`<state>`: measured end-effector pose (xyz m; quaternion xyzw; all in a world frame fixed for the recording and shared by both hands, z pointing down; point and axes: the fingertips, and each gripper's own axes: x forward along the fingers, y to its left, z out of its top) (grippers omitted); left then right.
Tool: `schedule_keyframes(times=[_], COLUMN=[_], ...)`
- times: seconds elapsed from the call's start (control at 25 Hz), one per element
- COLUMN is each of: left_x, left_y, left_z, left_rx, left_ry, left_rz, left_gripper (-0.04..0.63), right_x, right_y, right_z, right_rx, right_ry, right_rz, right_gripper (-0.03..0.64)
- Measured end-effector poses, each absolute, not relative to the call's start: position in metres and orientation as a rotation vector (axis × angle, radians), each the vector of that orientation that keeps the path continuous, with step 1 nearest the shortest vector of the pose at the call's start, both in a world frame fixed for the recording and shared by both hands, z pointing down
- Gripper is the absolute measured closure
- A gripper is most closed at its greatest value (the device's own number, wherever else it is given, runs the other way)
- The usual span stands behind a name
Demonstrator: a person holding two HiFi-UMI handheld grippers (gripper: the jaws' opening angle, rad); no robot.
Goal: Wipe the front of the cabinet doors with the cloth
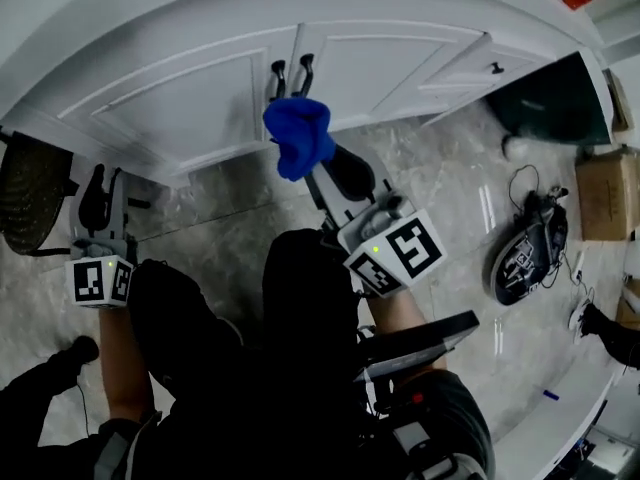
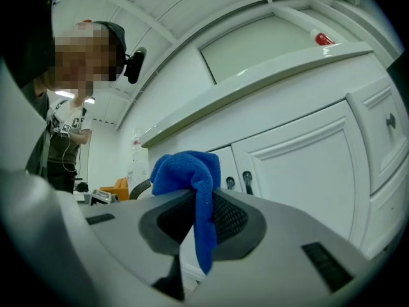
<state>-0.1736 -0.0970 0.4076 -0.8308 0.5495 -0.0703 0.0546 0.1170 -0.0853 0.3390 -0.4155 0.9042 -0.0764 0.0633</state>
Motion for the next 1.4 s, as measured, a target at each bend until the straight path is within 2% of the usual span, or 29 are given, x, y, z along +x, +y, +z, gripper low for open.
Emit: schedule_keyframes(times=[0.32, 0.92, 1.4], left_x=[-0.177, -0.174, -0.164], left_y=[-0.1, -0.103, -0.101], left_z=[0.403, 0.412, 0.414], left_rx=[-2.51, -2.596, -2.628], left_ry=[1.692, 1.718, 1.685], left_rz=[-0.205, -0.123, -0.183], left_gripper=[0.463, 0.463, 0.463], right_x=[0.092, 0.076, 0.066], right_y=[-0.091, -0.1, -0.107], right_z=[0.328, 0.329, 0.341], right_rx=[-1.152, -1.017, -0.991], right_ry=[2.76, 2.711, 2.739], right_rz=[-0.176, -0.276, -0.337], right_gripper=[0.56, 0.561, 0.56])
